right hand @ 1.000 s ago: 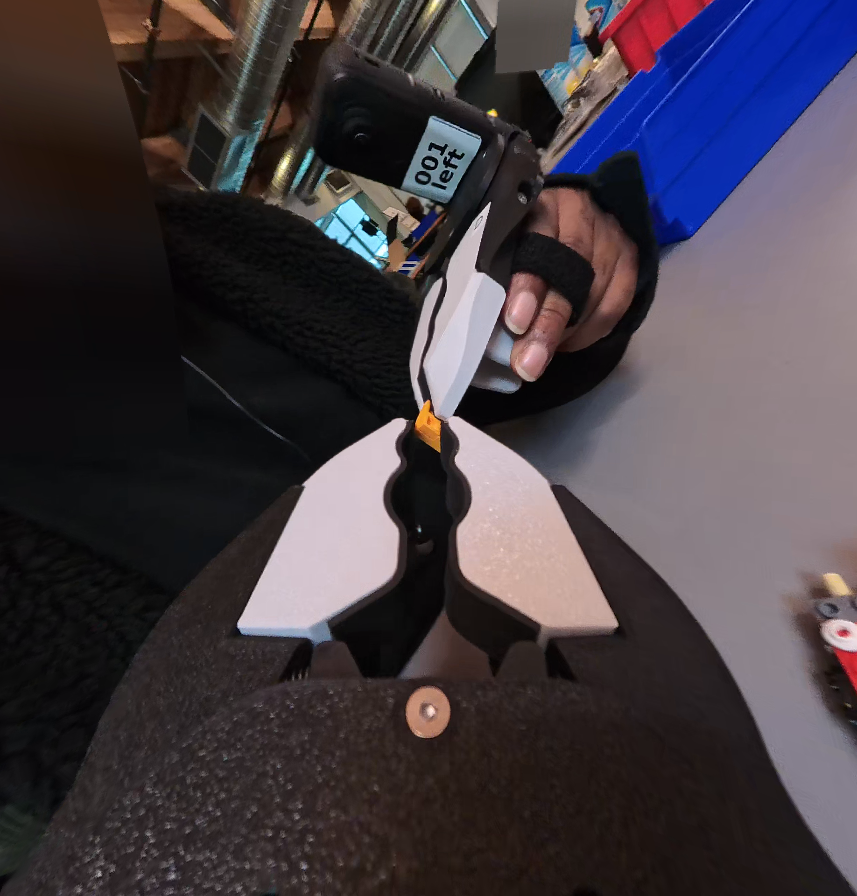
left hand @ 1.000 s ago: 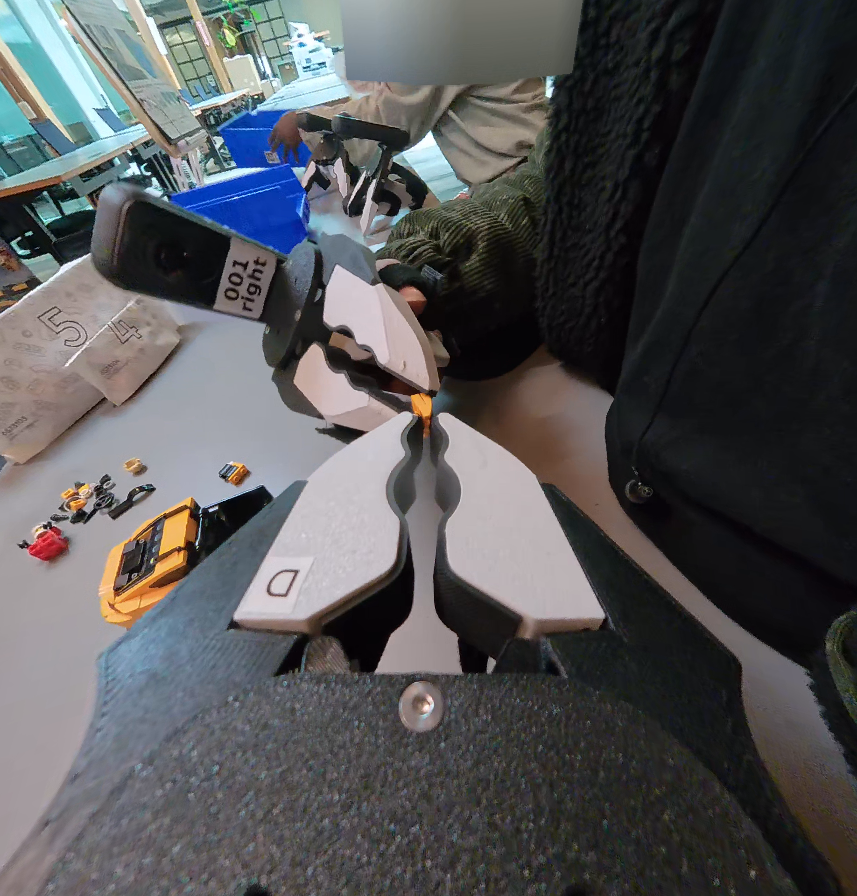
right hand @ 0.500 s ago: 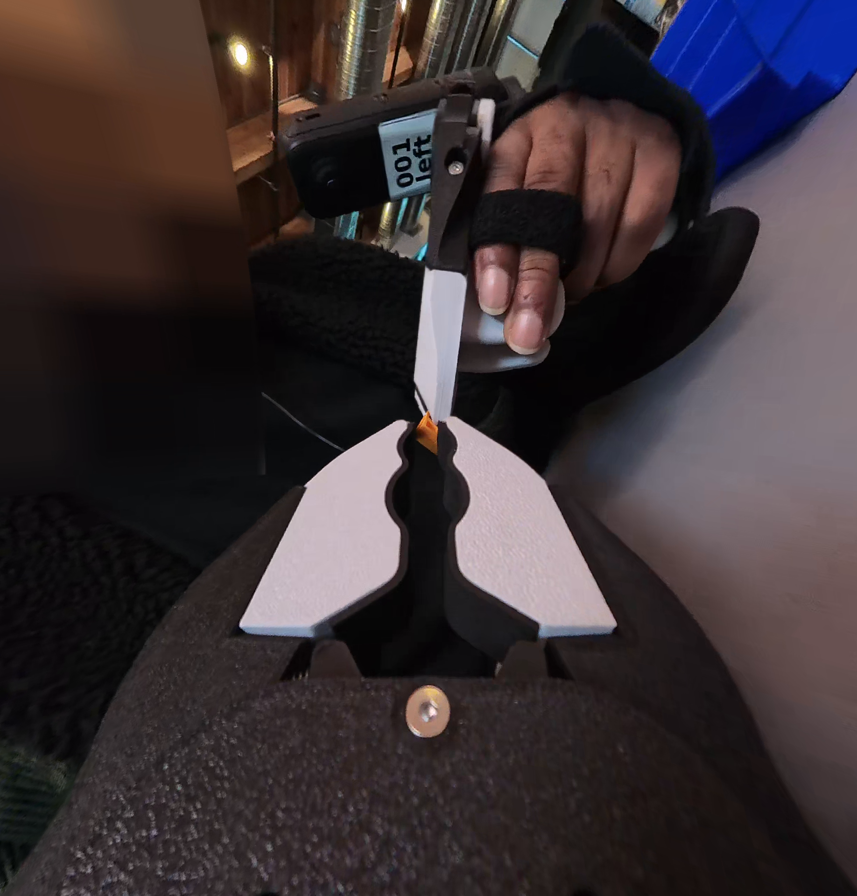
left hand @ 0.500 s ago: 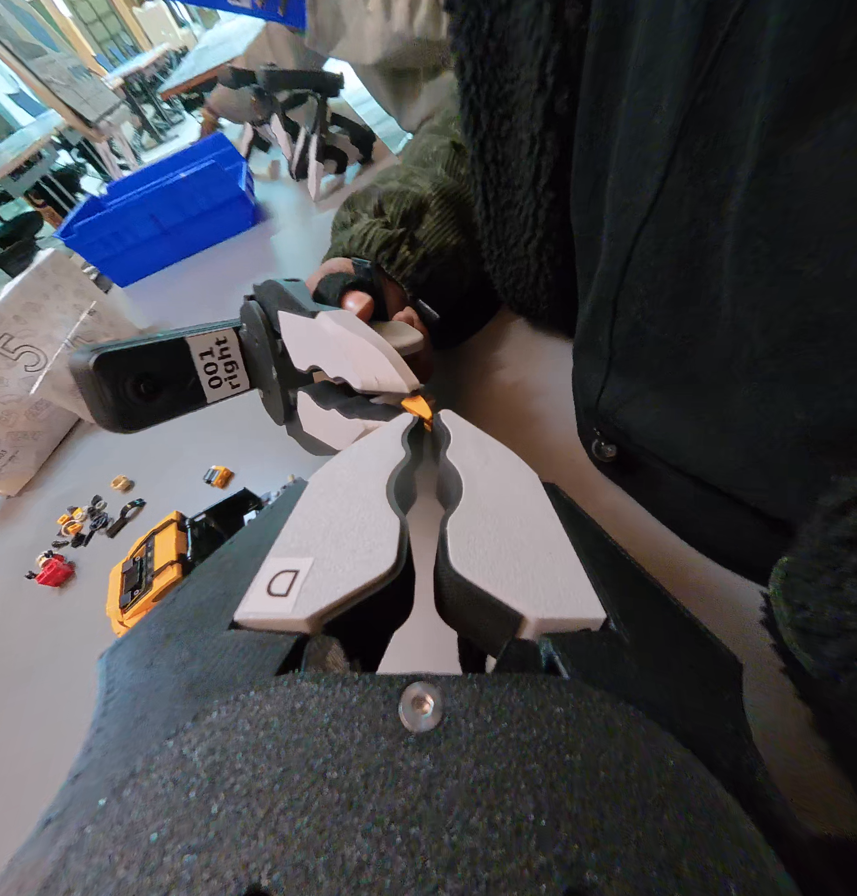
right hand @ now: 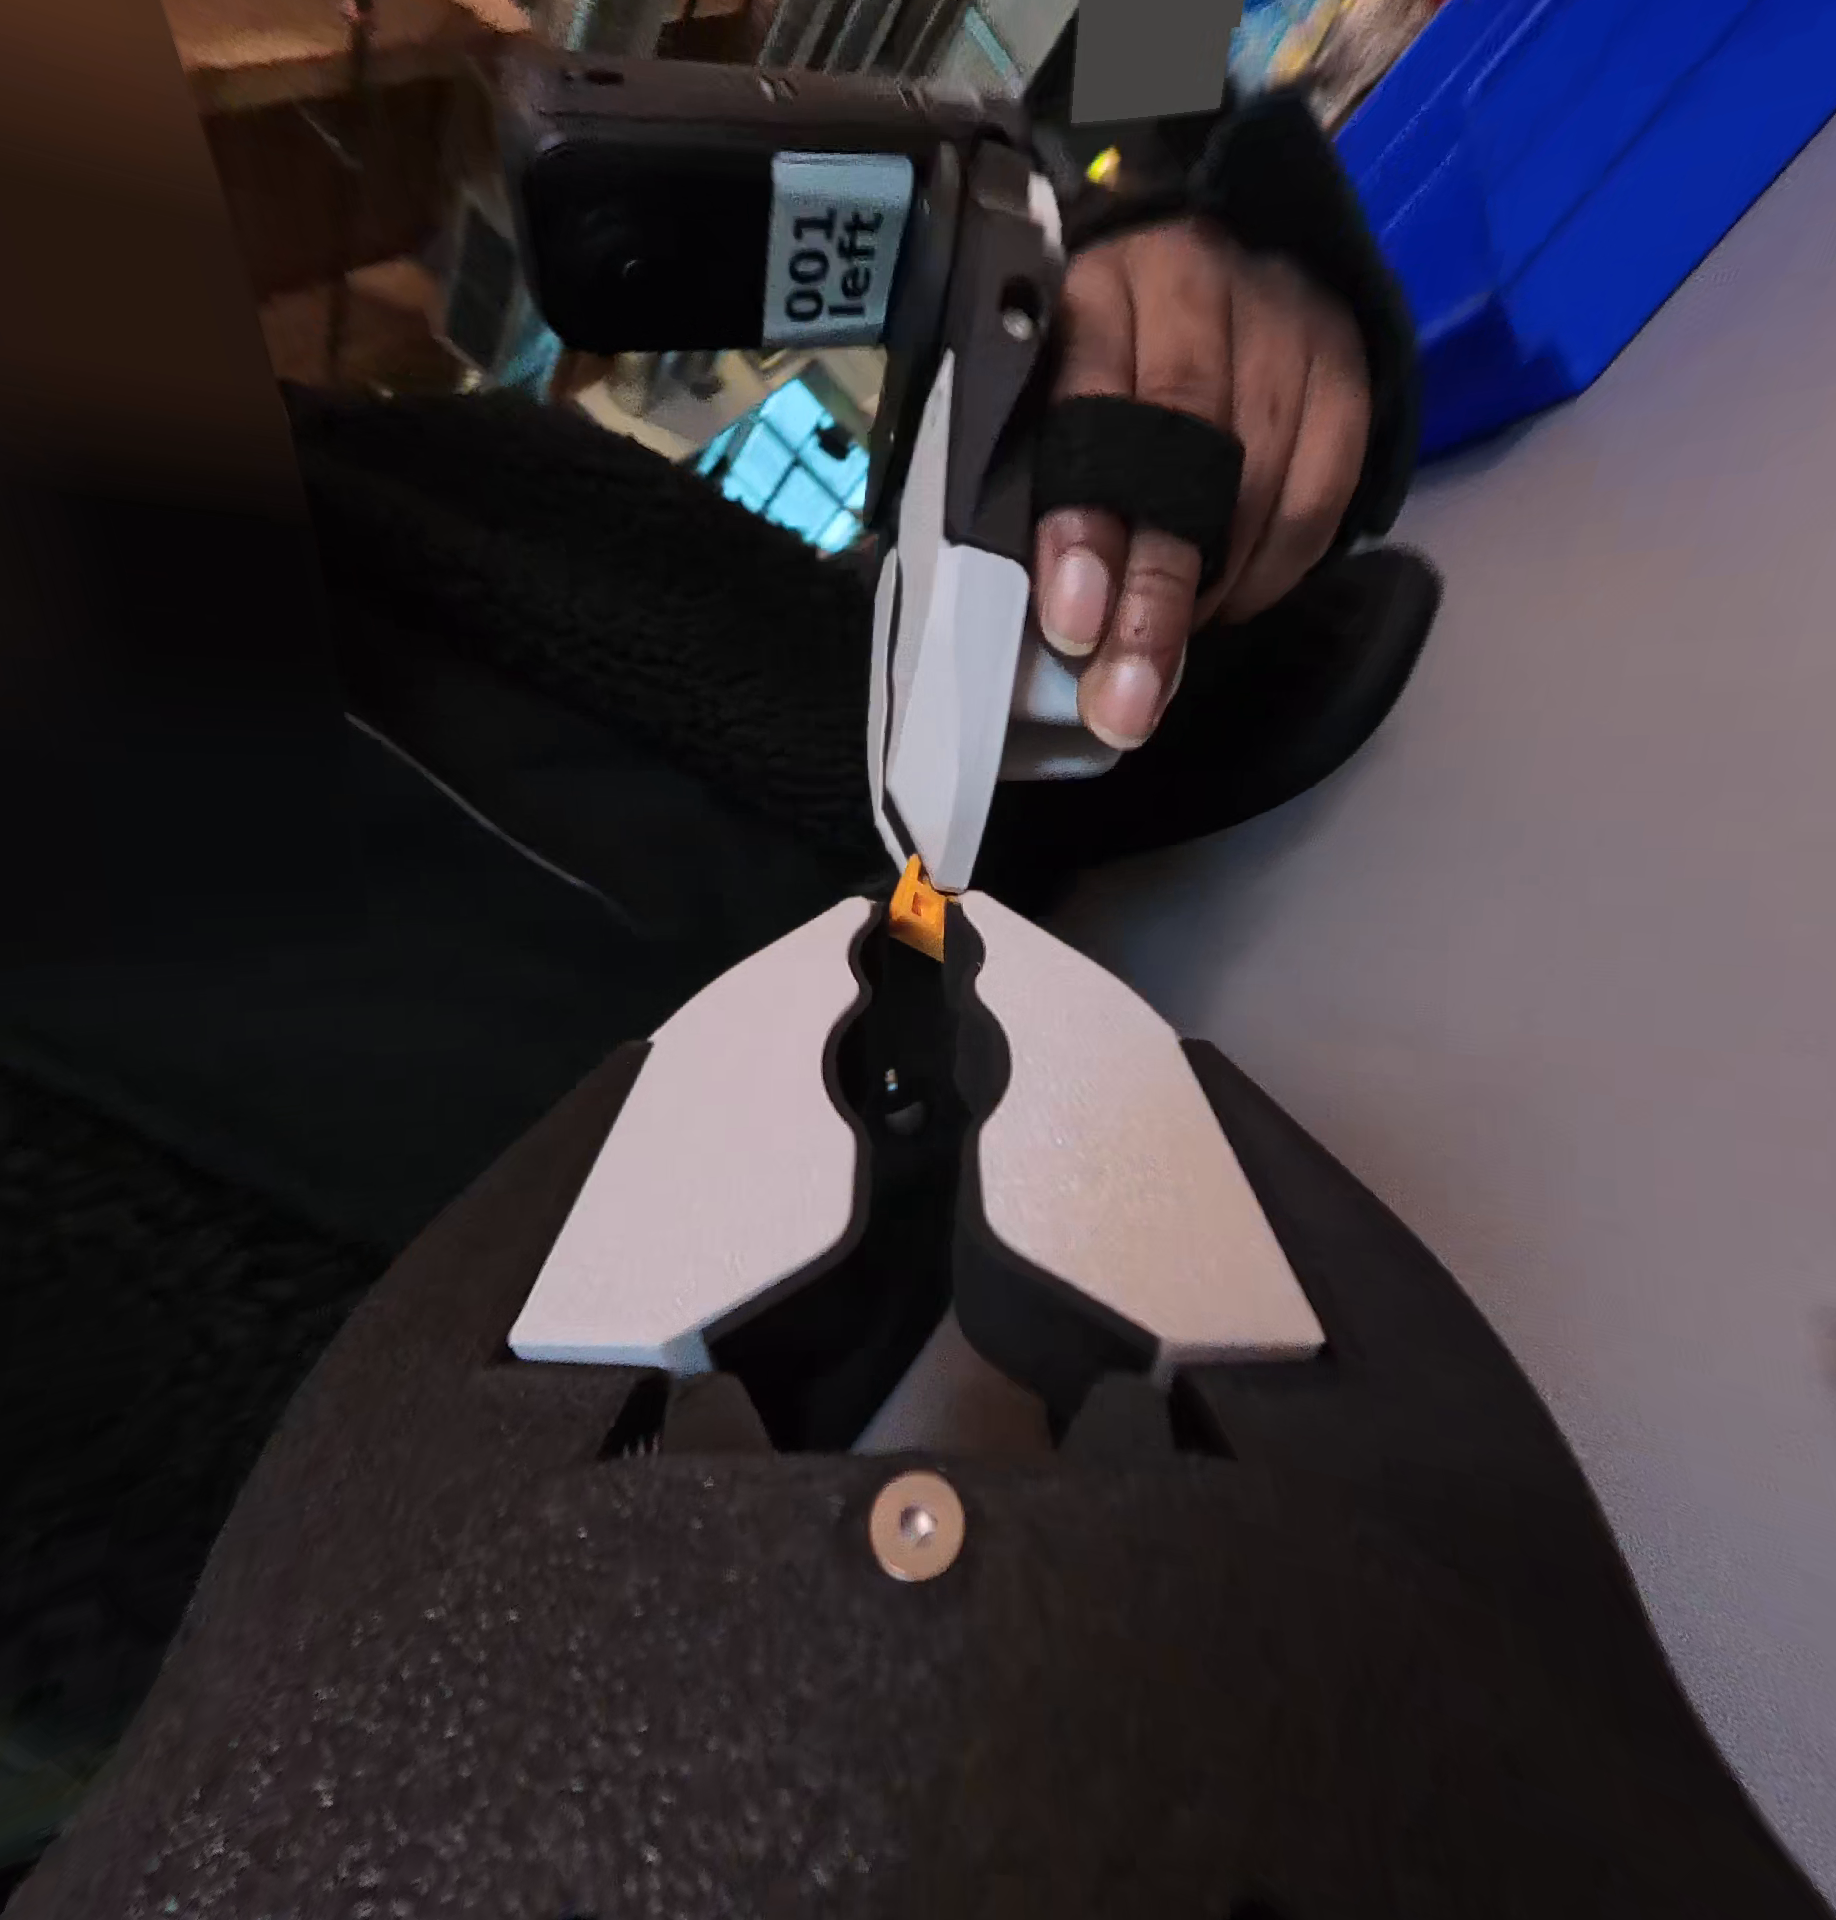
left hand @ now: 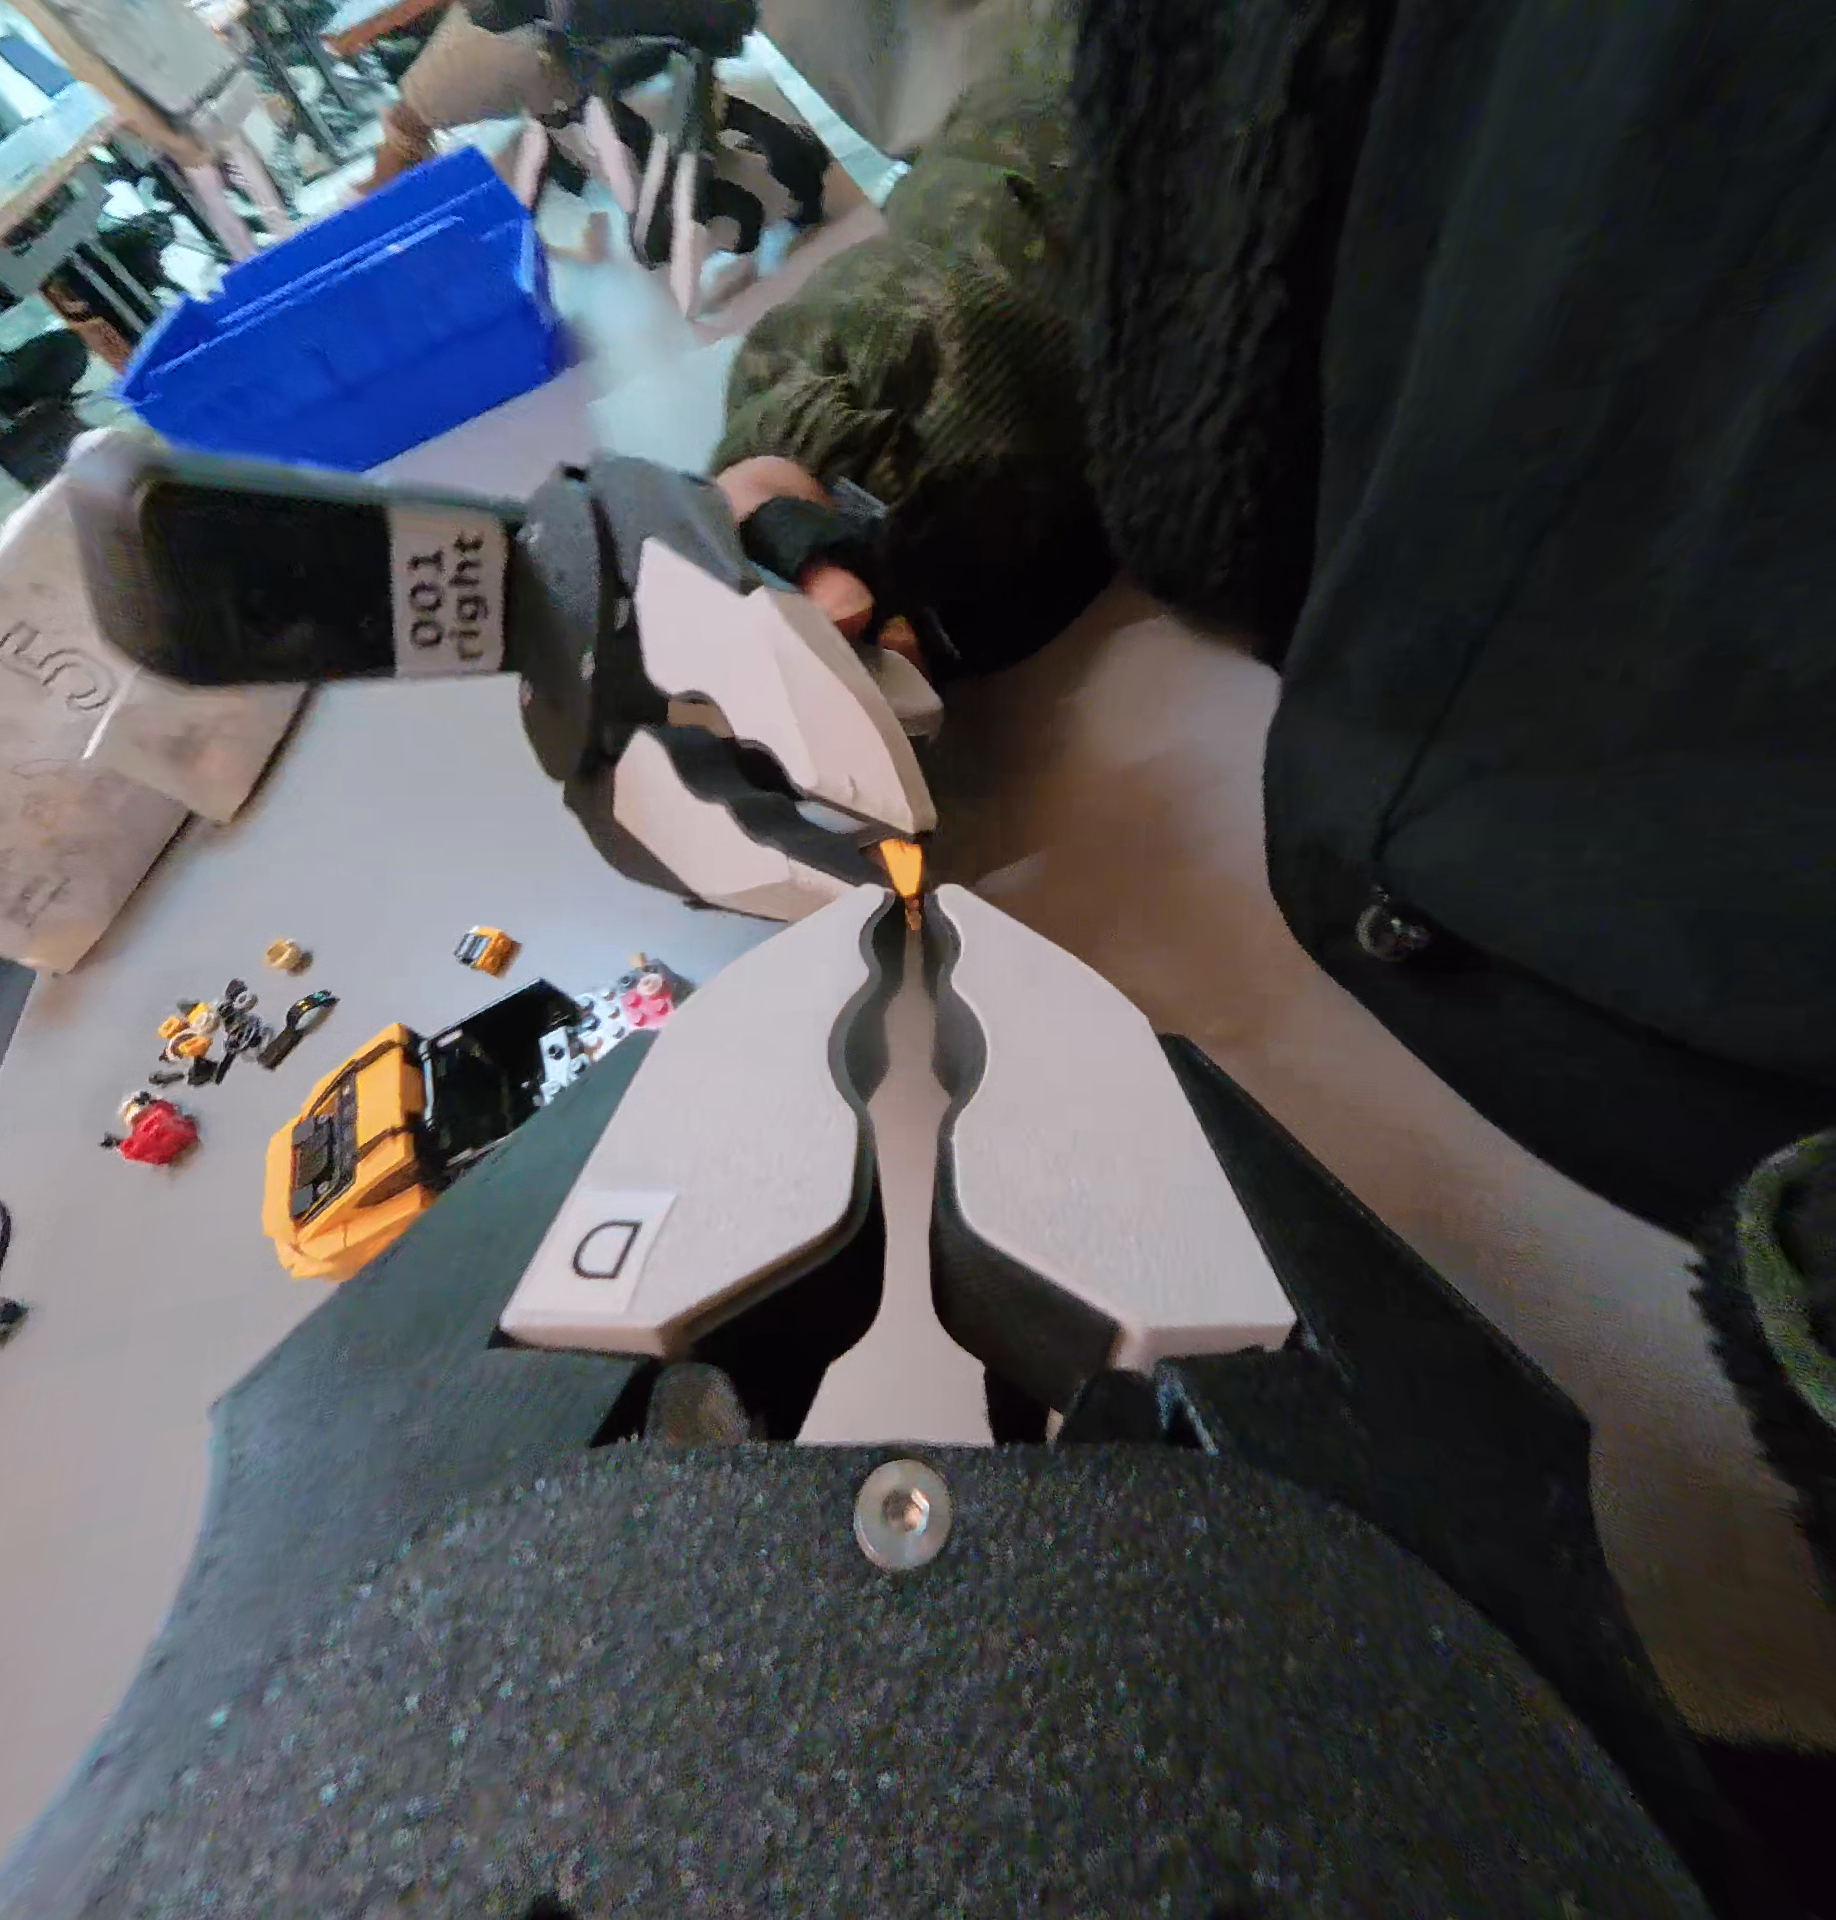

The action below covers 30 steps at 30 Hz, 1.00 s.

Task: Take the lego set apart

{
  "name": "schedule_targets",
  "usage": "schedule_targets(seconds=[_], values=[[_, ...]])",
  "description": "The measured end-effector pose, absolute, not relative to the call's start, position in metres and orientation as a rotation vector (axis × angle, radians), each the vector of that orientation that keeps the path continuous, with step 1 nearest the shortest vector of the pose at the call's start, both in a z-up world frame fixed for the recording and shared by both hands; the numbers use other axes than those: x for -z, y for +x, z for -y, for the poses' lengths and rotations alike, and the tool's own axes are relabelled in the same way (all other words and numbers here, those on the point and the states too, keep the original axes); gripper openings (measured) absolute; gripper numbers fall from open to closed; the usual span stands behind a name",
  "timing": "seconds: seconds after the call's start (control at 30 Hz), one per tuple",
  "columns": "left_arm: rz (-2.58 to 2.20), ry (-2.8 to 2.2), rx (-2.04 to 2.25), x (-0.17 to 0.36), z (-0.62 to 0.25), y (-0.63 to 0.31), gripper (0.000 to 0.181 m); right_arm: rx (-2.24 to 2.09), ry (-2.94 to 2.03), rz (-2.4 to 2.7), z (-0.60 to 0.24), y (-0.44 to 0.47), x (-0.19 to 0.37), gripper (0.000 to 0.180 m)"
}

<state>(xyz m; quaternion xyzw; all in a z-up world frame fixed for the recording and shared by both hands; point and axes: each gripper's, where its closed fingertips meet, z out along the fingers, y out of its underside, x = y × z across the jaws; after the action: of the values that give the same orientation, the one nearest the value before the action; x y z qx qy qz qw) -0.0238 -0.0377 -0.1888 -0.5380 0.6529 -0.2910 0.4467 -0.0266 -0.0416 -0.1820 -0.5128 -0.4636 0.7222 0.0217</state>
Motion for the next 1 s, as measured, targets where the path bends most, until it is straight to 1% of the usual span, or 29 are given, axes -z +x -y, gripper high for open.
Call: schedule_targets(seconds=[0.17,0.3,0.57,1.0], values=[[-1.495,-1.338,0.73,0.177,0.024,-0.027,0.004,-2.035,-1.489,1.369,0.027,-0.032,0.171,0.009],[-1.479,-1.342,0.702,0.177,0.021,-0.027,0.011,-1.958,-1.491,1.348,0.02,-0.032,0.171,0.009],[-1.463,-1.336,0.698,0.177,0.018,-0.029,0.004,-1.896,-1.495,1.38,0.019,-0.032,0.176,0.009],[-1.654,-1.303,0.637,0.194,0.038,-0.026,0.003,-1.945,-1.543,1.556,0.039,-0.029,0.192,0.01]])
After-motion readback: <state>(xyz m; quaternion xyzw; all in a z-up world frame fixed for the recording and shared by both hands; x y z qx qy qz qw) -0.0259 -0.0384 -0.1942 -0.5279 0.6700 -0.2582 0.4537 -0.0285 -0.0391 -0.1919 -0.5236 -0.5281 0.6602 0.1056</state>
